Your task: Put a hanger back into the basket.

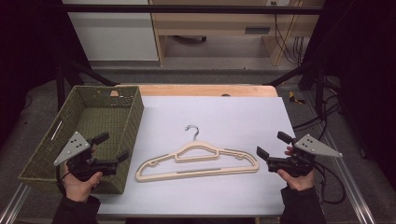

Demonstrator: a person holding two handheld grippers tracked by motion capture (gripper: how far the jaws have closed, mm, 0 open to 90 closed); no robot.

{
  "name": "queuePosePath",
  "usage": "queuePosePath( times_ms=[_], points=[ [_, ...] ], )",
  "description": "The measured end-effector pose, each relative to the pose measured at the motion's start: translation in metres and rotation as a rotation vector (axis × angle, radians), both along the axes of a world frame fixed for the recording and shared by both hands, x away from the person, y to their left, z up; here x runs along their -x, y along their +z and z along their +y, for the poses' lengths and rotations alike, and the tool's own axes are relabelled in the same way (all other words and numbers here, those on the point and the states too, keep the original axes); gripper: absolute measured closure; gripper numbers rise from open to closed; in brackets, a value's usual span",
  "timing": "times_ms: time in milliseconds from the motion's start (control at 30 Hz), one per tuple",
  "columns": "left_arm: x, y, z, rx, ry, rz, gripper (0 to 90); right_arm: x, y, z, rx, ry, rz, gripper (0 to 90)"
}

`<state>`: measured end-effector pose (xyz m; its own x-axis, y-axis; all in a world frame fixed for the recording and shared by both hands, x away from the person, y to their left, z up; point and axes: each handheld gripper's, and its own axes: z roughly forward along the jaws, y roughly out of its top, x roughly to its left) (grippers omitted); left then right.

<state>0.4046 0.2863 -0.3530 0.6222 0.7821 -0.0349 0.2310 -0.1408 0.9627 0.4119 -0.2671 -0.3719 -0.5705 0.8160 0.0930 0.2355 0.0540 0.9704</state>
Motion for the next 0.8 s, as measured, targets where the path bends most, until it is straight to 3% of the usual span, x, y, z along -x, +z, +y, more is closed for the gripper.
queuePosePath(
  times_ms=[500, 667, 767, 800],
  points=[
    [-0.007, -0.003, -0.024, -0.056, -0.061, 0.041, 4.0, 0.000, 0.001, 0.006, 0.012, 0.030, 0.003, 4.0],
    [-0.013, -0.001, -0.041, -0.098, -0.083, 0.055, 4.5, -0.001, 0.001, 0.007, 0.014, 0.035, 0.005, 4.1],
    [-0.016, -0.002, -0.049, -0.103, -0.102, 0.065, 5.2, -0.002, 0.000, 0.008, 0.025, 0.040, 0.006, 4.1],
    [-0.020, -0.004, -0.058, -0.127, -0.111, 0.076, 5.2, -0.003, -0.001, 0.009, 0.024, 0.040, 0.008, 4.1]
  ],
)
